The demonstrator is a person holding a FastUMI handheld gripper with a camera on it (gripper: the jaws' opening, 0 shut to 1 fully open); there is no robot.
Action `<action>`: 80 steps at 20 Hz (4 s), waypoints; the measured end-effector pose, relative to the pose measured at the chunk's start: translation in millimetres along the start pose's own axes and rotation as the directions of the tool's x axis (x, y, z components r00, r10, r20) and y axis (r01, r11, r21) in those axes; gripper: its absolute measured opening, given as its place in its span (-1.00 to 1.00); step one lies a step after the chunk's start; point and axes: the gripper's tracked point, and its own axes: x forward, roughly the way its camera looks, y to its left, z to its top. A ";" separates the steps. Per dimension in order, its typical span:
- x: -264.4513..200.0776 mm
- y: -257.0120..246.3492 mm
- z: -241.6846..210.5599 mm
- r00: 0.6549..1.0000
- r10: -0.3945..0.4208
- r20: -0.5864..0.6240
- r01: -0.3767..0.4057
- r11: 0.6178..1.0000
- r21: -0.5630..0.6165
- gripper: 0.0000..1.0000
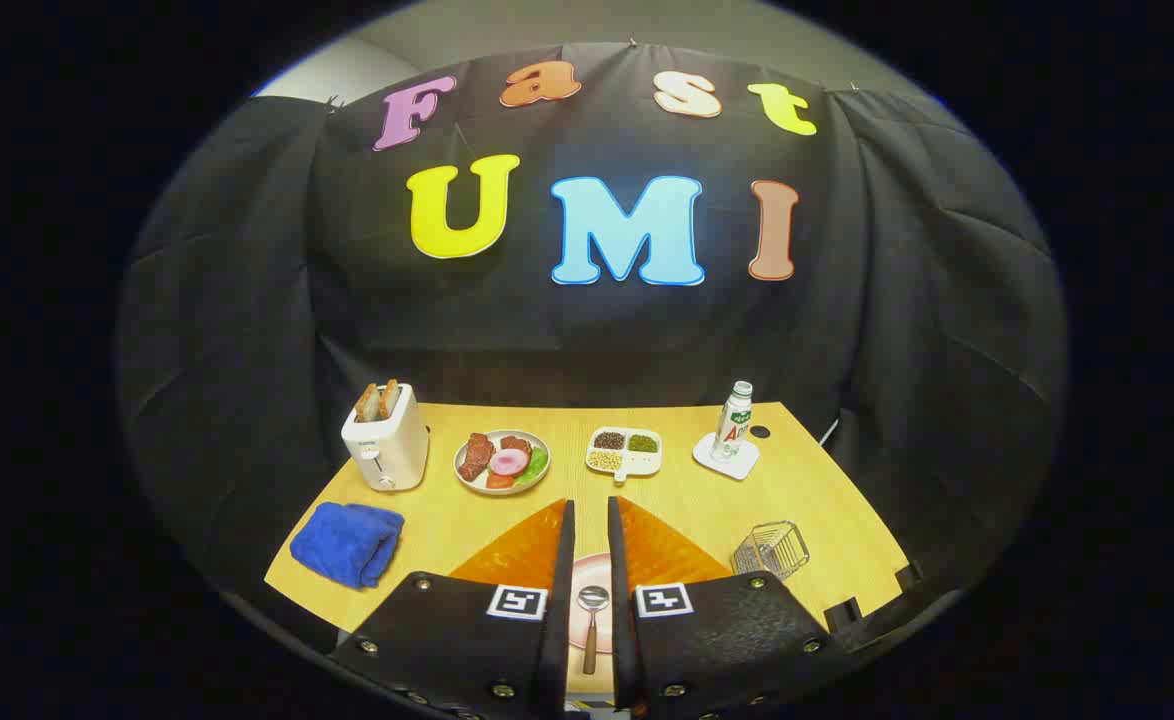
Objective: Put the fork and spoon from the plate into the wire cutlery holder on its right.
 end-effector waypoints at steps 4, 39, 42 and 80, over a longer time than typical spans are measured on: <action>3.5 -4.7 -11.5 0.999 -0.018 -0.045 0.018 1.000 0.001 -0.64; 40.7 -74.8 -284.6 0.492 -0.165 -0.855 0.032 0.985 -0.171 -0.62; 44.8 -77.2 -295.8 0.468 -0.163 -0.868 0.016 0.984 -0.177 -0.62; 43.9 -212.3 -199.2 0.479 -0.323 -0.816 0.325 0.929 -0.177 -0.89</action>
